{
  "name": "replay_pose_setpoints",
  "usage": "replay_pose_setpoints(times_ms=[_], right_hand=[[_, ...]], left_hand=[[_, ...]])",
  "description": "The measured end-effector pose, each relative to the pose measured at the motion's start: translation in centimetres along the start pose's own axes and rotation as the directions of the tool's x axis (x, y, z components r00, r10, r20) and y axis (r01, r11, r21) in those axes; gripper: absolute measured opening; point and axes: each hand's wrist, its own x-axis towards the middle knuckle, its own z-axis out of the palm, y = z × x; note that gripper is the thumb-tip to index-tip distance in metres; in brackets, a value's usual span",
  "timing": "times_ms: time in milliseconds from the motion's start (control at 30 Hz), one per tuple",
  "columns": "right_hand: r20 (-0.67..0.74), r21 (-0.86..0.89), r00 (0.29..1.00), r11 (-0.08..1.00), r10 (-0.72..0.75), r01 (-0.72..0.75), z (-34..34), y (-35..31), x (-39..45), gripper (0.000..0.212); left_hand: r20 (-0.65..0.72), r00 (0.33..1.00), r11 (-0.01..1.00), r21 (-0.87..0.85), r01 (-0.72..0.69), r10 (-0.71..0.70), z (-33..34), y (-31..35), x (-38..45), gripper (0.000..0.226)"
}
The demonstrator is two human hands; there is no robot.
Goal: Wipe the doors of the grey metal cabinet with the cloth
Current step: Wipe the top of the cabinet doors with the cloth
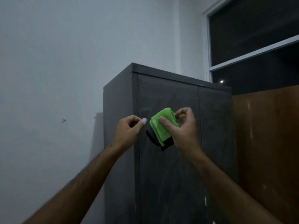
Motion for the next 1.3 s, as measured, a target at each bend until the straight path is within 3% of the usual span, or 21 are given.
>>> replay_pose_setpoints(times_ms=[133, 267, 400, 567, 667, 800, 900, 1000, 1167, 1233, 1300], right_hand=[[0.037, -0.093, 0.993, 0.989, -0.111, 0.114, 0.8, 0.6, 6.6, 0.068], [0.033, -0.260, 0.948, 0.913, -0.317, 0.315, 1.8, 1.2, 11.9, 0.056], [0.089, -0.319, 0.844, 0.787, -0.530, 0.528, 2.8, 2.5, 16.8, 0.038], [0.157, -0.418, 0.653, 0.549, -0.741, 0.724, 5.7, 2.7, 22.6, 0.045], [0.258, -0.498, 0.653, 0.481, -0.712, 0.722, 8.8, 3.3, 24.3, 0.059], [0.418, -0.363, 0.643, 0.531, -0.641, 0.765, 11.2, 6.9, 22.6, 0.053], [0.418, -0.337, 0.647, 0.553, -0.638, 0.762, 10.8, 7.8, 22.4, 0.056], [0.425, -0.372, 0.608, 0.483, -0.671, 0.793, 10.4, 8.0, 23.4, 0.056], [0.335, -0.336, 0.678, 0.589, -0.655, 0.735, 12.1, 6.7, 24.4, 0.052], [0.390, -0.309, 0.625, 0.543, -0.677, 0.781, 12.1, 7.1, 23.8, 0.051], [0.499, -0.284, 0.502, 0.414, -0.706, 0.865, 10.3, 8.8, 23.4, 0.050]], left_hand=[[-0.064, 0.992, 0.984, 0.146, -0.098, 0.108, -1.2, 1.5, 5.0, 0.023], [-0.162, 0.971, 0.965, 0.222, -0.139, 0.177, -1.5, 1.8, 9.0, 0.018], [-0.241, 0.946, 0.952, 0.270, -0.147, 0.215, -1.1, 1.4, 12.3, 0.019], [-0.388, 0.887, 0.962, 0.204, -0.180, 0.249, -0.5, 1.5, 16.0, 0.026], [-0.452, 0.856, 0.968, 0.114, -0.225, 0.252, -0.3, 1.9, 17.4, 0.041], [-0.418, 0.866, 0.962, 0.125, -0.244, 0.274, -0.1, 1.5, 18.5, 0.057], [-0.367, 0.880, 0.951, 0.177, -0.253, 0.302, 0.0, 1.6, 18.9, 0.048], [-0.363, 0.881, 0.949, 0.197, -0.246, 0.304, -0.1, 1.4, 19.8, 0.048], [-0.362, 0.879, 0.943, 0.232, -0.237, 0.310, -0.6, 0.1, 20.5, 0.061], [-0.352, 0.876, 0.936, 0.246, -0.254, 0.330, -0.8, -0.2, 20.5, 0.060], [-0.336, 0.877, 0.932, 0.239, -0.274, 0.344, -0.6, 0.0, 20.3, 0.059]])
